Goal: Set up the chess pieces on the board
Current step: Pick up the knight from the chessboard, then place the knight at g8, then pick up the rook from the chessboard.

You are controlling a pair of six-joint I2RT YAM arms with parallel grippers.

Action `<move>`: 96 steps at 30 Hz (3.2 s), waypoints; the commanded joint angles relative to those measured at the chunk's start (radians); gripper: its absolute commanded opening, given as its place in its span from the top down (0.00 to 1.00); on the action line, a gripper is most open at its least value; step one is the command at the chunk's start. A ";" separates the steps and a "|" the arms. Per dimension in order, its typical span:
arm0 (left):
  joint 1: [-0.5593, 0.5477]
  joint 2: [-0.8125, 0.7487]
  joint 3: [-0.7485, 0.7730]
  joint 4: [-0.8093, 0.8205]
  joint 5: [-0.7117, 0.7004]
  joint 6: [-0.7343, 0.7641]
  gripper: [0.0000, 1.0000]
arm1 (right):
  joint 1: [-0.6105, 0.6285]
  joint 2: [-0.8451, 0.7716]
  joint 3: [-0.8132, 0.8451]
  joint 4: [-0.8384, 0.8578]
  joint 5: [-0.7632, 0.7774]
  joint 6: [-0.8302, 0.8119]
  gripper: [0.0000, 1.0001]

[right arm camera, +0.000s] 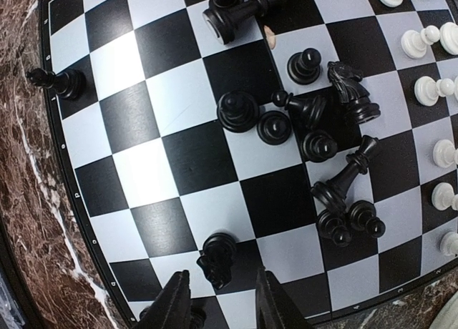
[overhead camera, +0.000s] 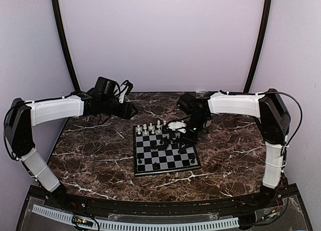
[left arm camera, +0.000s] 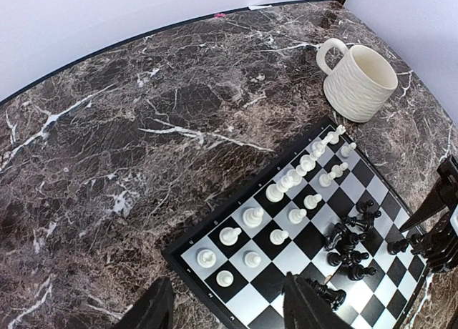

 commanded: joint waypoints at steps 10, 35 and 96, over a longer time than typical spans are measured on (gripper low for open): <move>0.000 -0.005 0.037 -0.023 0.012 0.006 0.46 | 0.022 0.037 0.025 -0.006 -0.006 -0.038 0.65; 0.000 -0.001 0.041 -0.026 0.025 0.004 0.45 | 0.052 -0.097 -0.075 -0.027 -0.008 -0.035 0.97; -0.275 0.208 0.274 -0.381 -0.036 -0.037 0.52 | -0.514 -0.708 -0.686 0.415 -0.230 0.119 0.59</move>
